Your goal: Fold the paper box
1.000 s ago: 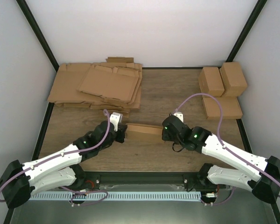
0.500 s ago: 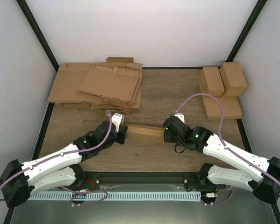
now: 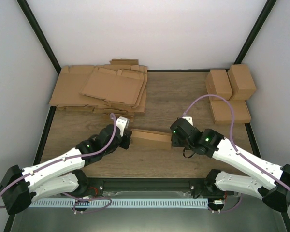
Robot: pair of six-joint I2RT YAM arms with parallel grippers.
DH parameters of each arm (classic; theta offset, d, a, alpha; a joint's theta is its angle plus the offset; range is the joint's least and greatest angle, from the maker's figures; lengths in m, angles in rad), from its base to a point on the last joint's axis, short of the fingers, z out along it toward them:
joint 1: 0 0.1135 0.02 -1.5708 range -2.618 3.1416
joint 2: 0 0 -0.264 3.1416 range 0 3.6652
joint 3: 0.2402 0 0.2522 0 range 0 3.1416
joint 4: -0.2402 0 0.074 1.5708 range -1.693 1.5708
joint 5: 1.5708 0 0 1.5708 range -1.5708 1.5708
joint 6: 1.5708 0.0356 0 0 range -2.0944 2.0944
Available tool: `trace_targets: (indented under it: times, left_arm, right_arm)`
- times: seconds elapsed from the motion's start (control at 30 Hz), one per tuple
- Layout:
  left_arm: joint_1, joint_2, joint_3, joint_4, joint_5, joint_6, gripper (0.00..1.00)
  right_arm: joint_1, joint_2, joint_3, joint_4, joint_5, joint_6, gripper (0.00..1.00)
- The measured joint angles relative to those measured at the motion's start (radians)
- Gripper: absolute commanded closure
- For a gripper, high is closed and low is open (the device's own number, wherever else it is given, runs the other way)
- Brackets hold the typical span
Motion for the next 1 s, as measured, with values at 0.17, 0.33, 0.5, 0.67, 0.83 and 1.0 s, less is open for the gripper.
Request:
trace_targets:
  times: [0.17, 0.33, 0.5, 0.67, 0.83, 1.0]
  left_arm:
    - [0.000, 0.002, 0.005, -0.010, 0.000, 0.002, 0.96]
    - [0.000, 0.005, 0.007, -0.010, -0.003, 0.002, 0.96]
    - [0.000, 0.005, 0.007, -0.010, -0.003, 0.002, 0.96]
    - [0.000, 0.005, 0.007, -0.010, -0.002, 0.002, 0.96]
    - [0.000, 0.005, 0.007, -0.011, -0.003, 0.002, 0.96]
    - [0.000, 0.005, 0.007, -0.011, -0.003, 0.002, 0.96]
  right_arm:
    - [-0.001, 0.002, 0.027, -0.012, 0.001, -0.009, 0.68]
    - [-0.002, 0.030, 0.044, -0.018, 0.001, -0.020, 0.70]
    - [-0.002, 0.043, 0.044, -0.019, 0.001, -0.023, 0.73]
    - [-0.002, 0.044, 0.044, -0.019, 0.000, -0.024, 0.77]
    - [-0.002, 0.053, 0.043, -0.023, 0.001, -0.027, 0.78]
    - [-0.002, 0.070, 0.038, -0.021, -0.001, -0.045, 0.82]
